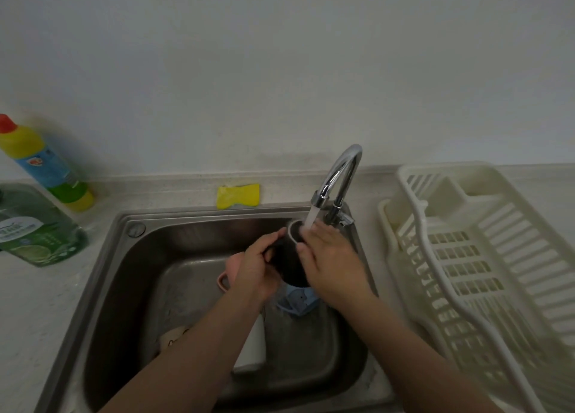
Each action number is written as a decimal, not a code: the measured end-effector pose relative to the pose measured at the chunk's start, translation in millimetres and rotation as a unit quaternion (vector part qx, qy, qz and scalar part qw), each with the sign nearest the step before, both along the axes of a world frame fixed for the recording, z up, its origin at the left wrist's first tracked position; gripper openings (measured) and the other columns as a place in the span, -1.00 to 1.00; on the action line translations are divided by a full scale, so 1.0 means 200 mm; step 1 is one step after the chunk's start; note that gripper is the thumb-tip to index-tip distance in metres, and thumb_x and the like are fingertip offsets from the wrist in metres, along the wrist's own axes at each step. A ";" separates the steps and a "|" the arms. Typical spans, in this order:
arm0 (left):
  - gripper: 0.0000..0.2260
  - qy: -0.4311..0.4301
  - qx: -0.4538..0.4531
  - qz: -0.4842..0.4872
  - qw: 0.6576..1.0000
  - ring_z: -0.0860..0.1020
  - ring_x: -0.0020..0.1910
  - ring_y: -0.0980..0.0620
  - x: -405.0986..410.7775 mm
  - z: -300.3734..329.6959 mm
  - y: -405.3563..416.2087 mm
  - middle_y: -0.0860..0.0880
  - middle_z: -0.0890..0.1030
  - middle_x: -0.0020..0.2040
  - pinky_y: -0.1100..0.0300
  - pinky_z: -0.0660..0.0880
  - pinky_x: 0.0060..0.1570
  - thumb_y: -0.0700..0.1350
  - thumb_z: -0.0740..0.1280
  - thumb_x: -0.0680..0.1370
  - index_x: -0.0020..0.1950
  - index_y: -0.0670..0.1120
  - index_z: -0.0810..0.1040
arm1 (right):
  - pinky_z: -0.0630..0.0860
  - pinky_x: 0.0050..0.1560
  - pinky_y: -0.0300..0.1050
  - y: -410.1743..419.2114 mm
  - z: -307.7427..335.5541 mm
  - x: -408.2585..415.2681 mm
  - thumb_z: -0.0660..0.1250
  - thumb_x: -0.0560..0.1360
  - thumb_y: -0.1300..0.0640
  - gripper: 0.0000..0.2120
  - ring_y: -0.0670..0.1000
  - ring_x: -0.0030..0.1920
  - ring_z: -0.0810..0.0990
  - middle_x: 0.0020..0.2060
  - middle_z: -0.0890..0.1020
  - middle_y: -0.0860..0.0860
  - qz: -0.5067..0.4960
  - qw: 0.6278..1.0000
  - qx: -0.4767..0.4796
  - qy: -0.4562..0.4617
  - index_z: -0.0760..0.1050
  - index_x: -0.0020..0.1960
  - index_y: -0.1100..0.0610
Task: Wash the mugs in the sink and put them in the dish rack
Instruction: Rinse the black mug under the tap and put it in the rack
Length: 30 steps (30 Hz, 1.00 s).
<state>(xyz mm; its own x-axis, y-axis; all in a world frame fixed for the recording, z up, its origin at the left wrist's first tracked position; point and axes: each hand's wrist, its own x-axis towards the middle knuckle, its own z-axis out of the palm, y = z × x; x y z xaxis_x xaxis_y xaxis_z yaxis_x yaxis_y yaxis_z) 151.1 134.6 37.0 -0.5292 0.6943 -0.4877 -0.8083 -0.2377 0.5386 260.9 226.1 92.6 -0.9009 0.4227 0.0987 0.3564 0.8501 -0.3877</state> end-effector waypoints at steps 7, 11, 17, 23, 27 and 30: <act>-0.70 0.013 -0.025 -0.005 1.000 0.55 0.16 -0.21 -0.12 -0.08 -0.15 -0.22 0.61 0.14 -0.13 0.47 0.24 -0.06 0.39 0.41 0.10 -0.13 0.63 | 0.14 0.48 -0.12 -0.02 0.01 0.02 -0.03 0.59 -0.06 -0.51 -0.04 0.30 0.48 0.26 0.57 0.02 0.048 0.999 0.013 -0.001 0.50 0.31 0.11; -0.73 -0.001 -0.013 0.027 1.000 0.59 0.05 -0.14 -0.12 -0.06 -0.13 -0.18 0.63 0.06 -0.04 0.45 0.24 -0.10 0.41 0.41 0.07 -0.17 0.63 | 0.18 0.46 -0.04 -0.15 0.03 -0.06 -0.04 0.59 -0.08 -0.47 0.05 0.37 0.42 0.34 0.50 0.09 0.064 0.998 -0.004 0.005 0.43 0.39 0.15; -0.84 0.007 -0.015 0.006 1.000 0.61 0.06 -0.12 -0.10 -0.07 -0.12 -0.15 0.65 -0.06 -0.02 0.53 0.15 -0.16 0.44 0.41 -0.06 -0.19 0.59 | 0.07 0.49 -0.15 0.00 0.01 0.03 -0.08 0.59 -0.11 -0.46 -0.05 0.37 0.42 0.32 0.53 0.01 0.032 0.999 0.027 -0.016 0.47 0.37 0.07; -0.63 -0.012 -0.001 0.013 1.000 0.61 0.07 -0.15 -0.09 -0.07 -0.06 -0.22 0.61 0.06 -0.01 0.52 0.17 -0.12 0.49 0.32 0.08 -0.23 0.62 | 0.20 0.40 -0.12 -0.10 0.03 0.08 0.01 0.60 -0.06 -0.52 -0.01 0.32 0.49 0.29 0.56 0.03 0.051 0.998 0.028 0.010 0.49 0.35 0.12; -0.58 0.000 -0.003 -0.008 1.000 0.63 0.12 -0.15 -0.05 -0.04 -0.04 -0.25 0.63 0.15 0.03 0.56 0.15 -0.12 0.45 0.36 0.17 -0.29 0.61 | 0.09 0.46 -0.17 -0.01 0.03 0.04 -0.03 0.59 -0.09 -0.49 0.02 0.35 0.45 0.29 0.55 0.07 0.001 1.000 0.021 -0.006 0.48 0.34 0.12; -0.81 -0.010 0.014 0.003 1.000 0.64 -0.03 -0.10 -0.06 0.01 -0.02 -0.18 0.67 -0.01 0.07 0.57 0.08 -0.14 0.39 0.38 -0.07 -0.17 0.68 | 0.17 0.42 -0.09 -0.10 0.05 -0.01 0.02 0.59 -0.07 -0.51 0.06 0.31 0.49 0.27 0.56 0.09 0.018 0.999 0.024 0.019 0.47 0.36 0.15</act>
<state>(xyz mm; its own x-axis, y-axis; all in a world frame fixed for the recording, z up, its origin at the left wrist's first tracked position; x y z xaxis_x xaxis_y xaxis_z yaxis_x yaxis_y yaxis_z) 140.0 130.7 38.2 -0.5236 0.7044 -0.4792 -0.8175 -0.2571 0.5154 258.8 205.7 102.4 -0.9107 0.3838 0.1524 0.3112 0.8804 -0.3579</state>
